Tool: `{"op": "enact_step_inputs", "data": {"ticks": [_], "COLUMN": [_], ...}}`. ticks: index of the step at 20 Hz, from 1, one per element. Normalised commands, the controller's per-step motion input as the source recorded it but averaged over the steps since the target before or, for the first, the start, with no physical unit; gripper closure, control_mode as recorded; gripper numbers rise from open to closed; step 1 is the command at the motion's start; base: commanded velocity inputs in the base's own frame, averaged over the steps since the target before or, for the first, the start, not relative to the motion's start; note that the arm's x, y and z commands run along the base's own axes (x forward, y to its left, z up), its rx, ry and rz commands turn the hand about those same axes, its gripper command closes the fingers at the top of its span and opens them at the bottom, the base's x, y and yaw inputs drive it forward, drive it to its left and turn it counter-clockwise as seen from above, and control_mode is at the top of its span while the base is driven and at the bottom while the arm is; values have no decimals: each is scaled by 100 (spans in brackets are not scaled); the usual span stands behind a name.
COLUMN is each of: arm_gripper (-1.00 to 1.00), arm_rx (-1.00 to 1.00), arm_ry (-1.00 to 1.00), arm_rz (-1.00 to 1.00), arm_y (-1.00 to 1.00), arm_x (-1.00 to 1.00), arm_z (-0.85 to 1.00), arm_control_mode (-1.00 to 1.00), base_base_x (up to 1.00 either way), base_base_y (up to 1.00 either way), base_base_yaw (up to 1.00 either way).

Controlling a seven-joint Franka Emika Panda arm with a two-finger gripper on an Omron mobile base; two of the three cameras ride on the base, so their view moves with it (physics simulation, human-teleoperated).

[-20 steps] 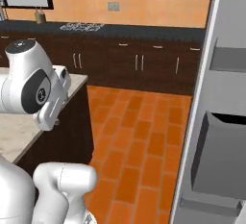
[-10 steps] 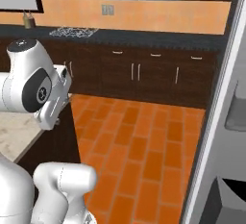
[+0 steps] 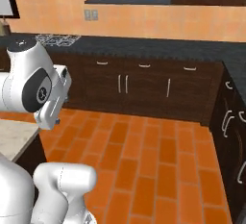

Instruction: Take the meat container that has the fish and place it on the second highest rack of the freezer. Then take the vegetable container that has the garlic and onion and place it on the highest rack of the freezer.

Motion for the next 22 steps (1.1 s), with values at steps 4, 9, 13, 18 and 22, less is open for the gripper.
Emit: {"op": "enact_step_inputs", "data": {"ticks": [4,9,13,18,22], "arm_gripper": [-100,-100,-100,-100,-100], "arm_rx": [0,0,0,0,0], "arm_ry": [0,0,0,0,0], "arm_rz": [0,0,0,0,0], "arm_y": [0,0,0,0,0], "arm_x": [0,0,0,0,0], "arm_z": [0,0,0,0,0], "arm_control_mode": [100,100,100,100,100], "base_base_x": [100,100,100,100,88], "base_base_y": [0,0,0,5,28], "base_base_yaw": [-17,-23,-33,-44,-58]}}
